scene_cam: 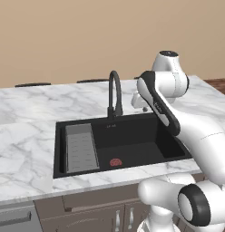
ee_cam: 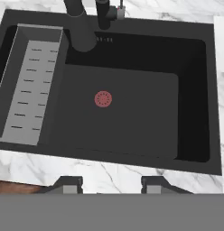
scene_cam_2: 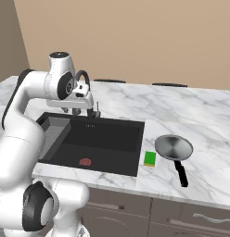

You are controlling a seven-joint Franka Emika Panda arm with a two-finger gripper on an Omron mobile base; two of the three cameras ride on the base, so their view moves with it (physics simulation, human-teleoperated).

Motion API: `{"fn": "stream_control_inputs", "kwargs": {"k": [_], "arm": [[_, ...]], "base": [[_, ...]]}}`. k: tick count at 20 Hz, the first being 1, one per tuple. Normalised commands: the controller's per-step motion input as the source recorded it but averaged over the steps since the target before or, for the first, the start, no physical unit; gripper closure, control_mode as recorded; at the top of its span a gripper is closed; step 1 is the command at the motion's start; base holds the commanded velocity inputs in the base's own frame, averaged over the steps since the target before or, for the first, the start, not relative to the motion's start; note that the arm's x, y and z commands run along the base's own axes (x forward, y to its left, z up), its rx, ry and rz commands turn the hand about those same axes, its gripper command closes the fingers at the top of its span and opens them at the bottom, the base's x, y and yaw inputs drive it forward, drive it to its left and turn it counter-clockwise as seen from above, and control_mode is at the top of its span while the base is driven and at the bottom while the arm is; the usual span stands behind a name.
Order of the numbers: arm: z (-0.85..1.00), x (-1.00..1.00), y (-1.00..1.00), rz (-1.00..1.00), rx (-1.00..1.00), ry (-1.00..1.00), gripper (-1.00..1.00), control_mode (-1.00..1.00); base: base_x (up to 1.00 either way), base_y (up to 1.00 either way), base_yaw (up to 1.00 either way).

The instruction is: Pick the pan and sponge and place them into the sink. Then turn on the water.

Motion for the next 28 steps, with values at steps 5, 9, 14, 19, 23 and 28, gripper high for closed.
{"fn": "stream_control_inputs", "kwargs": {"k": [5, 9, 14, 19, 23, 28], "arm": [[0.00, 0.00, -0.12, 0.00, -0.01, 0.00, -1.00, -1.00], [-0.04, 0.00, -0.13, 0.00, -0.04, 0.00, -1.00, -1.00], [-0.07, -0.01, -0.11, 0.00, -0.05, 0.00, -1.00, -1.00], [-0.13, 0.12, -0.18, 0.00, -0.03, -0.02, -1.00, -1.00], [-0.24, 0.02, -0.15, 0.00, 0.00, -0.01, -1.00, -1.00], [-0.27, 0.09, -0.10, 0.00, 0.00, -0.02, -1.00, -1.00]], "base": [[0.00, 0.00, 0.00], [0.00, 0.00, 0.00], [0.00, 0.00, 0.00], [0.00, 0.00, 0.00], [0.00, 0.00, 0.00], [0.00, 0.00, 0.00]]}}
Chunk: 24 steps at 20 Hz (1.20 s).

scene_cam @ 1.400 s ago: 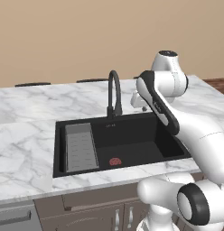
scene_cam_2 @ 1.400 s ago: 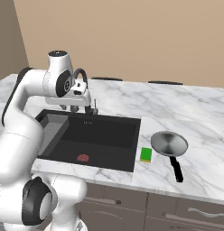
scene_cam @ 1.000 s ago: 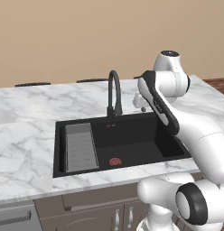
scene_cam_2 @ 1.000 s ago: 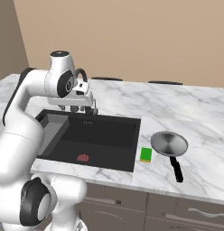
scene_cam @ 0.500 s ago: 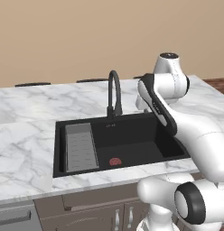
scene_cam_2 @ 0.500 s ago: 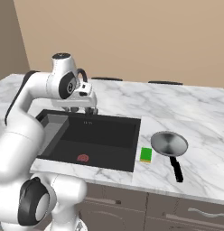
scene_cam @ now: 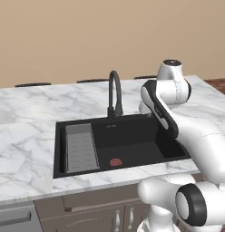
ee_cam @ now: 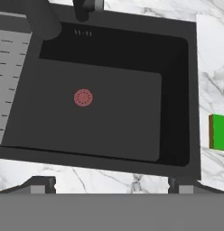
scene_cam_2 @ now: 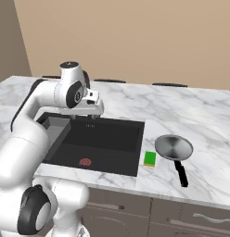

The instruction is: Pick the pan and sponge and place them into the sink. Then turn on the water.

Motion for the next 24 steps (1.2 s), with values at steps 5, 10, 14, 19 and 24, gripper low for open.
{"fn": "stream_control_inputs", "kwargs": {"k": [5, 10, 14, 19, 24], "arm": [[-0.16, 0.12, -0.08, 0.00, 0.00, 0.00, -1.00, -1.00], [-0.13, 0.11, -0.16, 0.00, 0.00, 0.00, -1.00, -1.00], [-0.15, 0.07, -0.27, 0.00, 0.02, 0.03, -1.00, -1.00], [-0.17, 0.12, -0.28, 0.00, 0.01, 0.05, -1.00, -1.00], [-0.10, 0.04, -0.33, 0.00, 0.03, 0.04, -1.00, -1.00]], "base": [[0.00, 0.00, 0.00], [0.00, 0.00, 0.00], [0.00, 0.00, 0.00], [0.00, 0.00, 0.00], [0.00, 0.00, 0.00]]}}
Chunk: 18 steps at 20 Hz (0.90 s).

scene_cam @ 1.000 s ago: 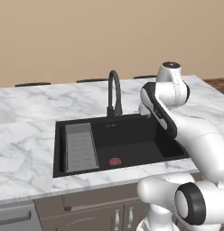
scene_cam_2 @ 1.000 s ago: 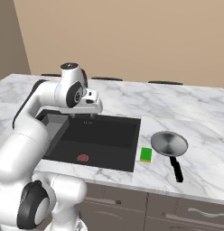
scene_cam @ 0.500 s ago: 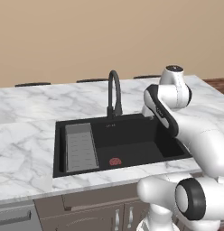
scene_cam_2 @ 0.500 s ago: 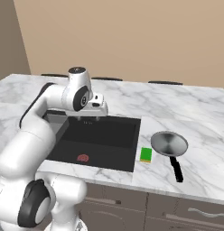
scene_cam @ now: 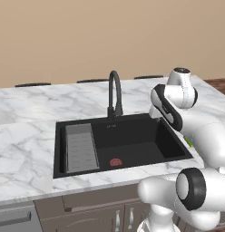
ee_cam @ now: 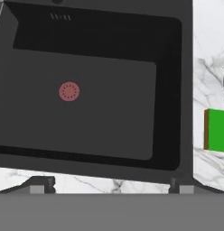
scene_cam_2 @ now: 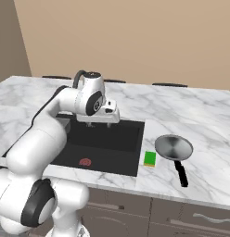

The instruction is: Pick the pan and sponge and place them into the sink. Then turn on the water.

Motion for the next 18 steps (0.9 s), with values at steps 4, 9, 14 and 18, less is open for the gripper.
{"fn": "stream_control_inputs", "kwargs": {"k": [4, 9, 14, 18], "arm": [[-0.01, 0.00, -0.35, 0.00, 0.04, 0.04, -1.00, -1.00], [-0.02, -0.02, -0.36, 0.00, 0.02, 0.03, -1.00, -1.00], [-0.08, 0.00, -0.35, 0.00, -0.01, 0.02, -1.00, -1.00], [-0.14, -0.01, -0.25, 0.00, -0.03, 0.00, -1.00, -1.00]], "base": [[0.00, 0.00, 0.00], [0.00, 0.00, 0.00], [0.00, 0.00, 0.00], [0.00, 0.00, 0.00]]}}
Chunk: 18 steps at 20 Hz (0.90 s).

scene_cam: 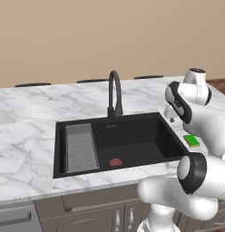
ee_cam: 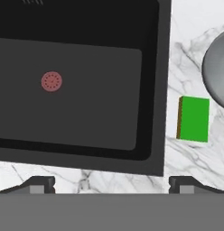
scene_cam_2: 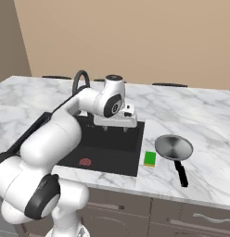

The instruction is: Pick the pan and sponge and place them into the sink. Then turn on the water.

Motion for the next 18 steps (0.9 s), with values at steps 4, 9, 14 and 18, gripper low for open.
{"fn": "stream_control_inputs", "kwargs": {"k": [4, 9, 14, 18], "arm": [[-0.25, -0.04, -0.28, 0.00, -0.02, -0.02, -1.00, -1.00], [-0.28, 0.01, -0.26, 0.00, -0.01, 0.00, -1.00, -1.00], [-0.14, 0.00, -0.29, 0.00, 0.00, 0.02, -1.00, -1.00], [-0.09, 0.00, -0.22, 0.00, -0.01, 0.02, -1.00, -1.00]], "base": [[0.00, 0.00, 0.00], [0.00, 0.00, 0.00], [0.00, 0.00, 0.00], [0.00, 0.00, 0.00]]}}
